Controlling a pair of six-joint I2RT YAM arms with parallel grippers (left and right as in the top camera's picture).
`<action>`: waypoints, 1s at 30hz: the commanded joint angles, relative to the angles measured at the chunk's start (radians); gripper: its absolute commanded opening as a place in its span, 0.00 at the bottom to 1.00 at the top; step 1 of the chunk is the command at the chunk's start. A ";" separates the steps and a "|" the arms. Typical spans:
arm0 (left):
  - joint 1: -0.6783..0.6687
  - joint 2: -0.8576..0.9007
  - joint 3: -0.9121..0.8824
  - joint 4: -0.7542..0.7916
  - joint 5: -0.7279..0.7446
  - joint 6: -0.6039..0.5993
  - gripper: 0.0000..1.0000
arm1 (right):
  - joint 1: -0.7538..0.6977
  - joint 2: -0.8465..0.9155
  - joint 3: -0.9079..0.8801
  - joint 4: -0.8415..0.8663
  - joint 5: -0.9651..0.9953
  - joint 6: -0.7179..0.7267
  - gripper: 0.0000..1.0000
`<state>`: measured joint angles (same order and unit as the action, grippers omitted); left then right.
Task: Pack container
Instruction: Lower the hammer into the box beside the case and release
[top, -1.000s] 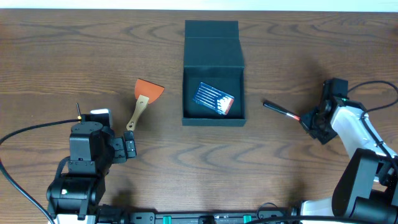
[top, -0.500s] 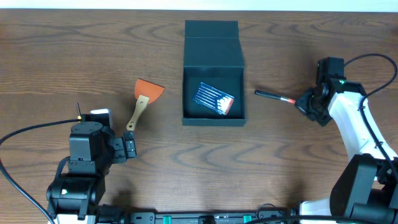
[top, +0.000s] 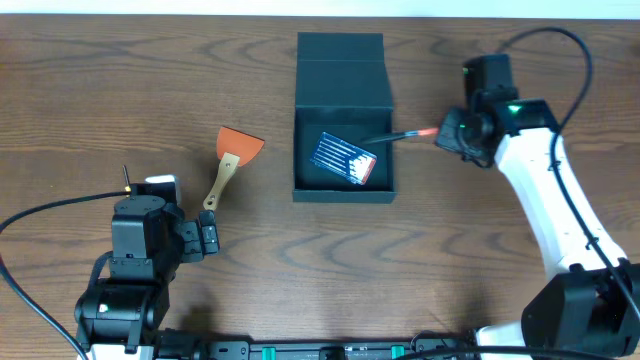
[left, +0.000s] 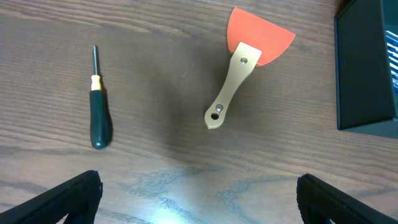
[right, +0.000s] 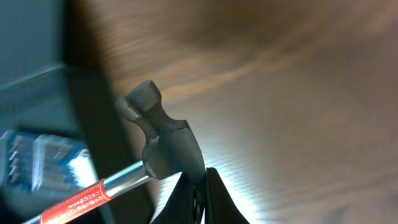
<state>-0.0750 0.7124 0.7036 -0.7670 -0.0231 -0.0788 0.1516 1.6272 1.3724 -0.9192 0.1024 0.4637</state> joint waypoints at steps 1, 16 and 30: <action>-0.002 -0.002 0.021 -0.004 -0.003 -0.006 0.98 | 0.067 -0.026 0.040 0.003 -0.014 -0.150 0.01; -0.002 -0.002 0.021 -0.003 -0.003 -0.006 0.99 | 0.161 -0.020 0.105 -0.025 -0.032 -0.372 0.01; -0.002 -0.002 0.021 -0.007 -0.003 -0.010 0.98 | 0.164 0.153 0.398 -0.145 -0.054 -0.367 0.01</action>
<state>-0.0750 0.7124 0.7036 -0.7673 -0.0231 -0.0788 0.3054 1.7241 1.7267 -1.0550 0.0719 0.1051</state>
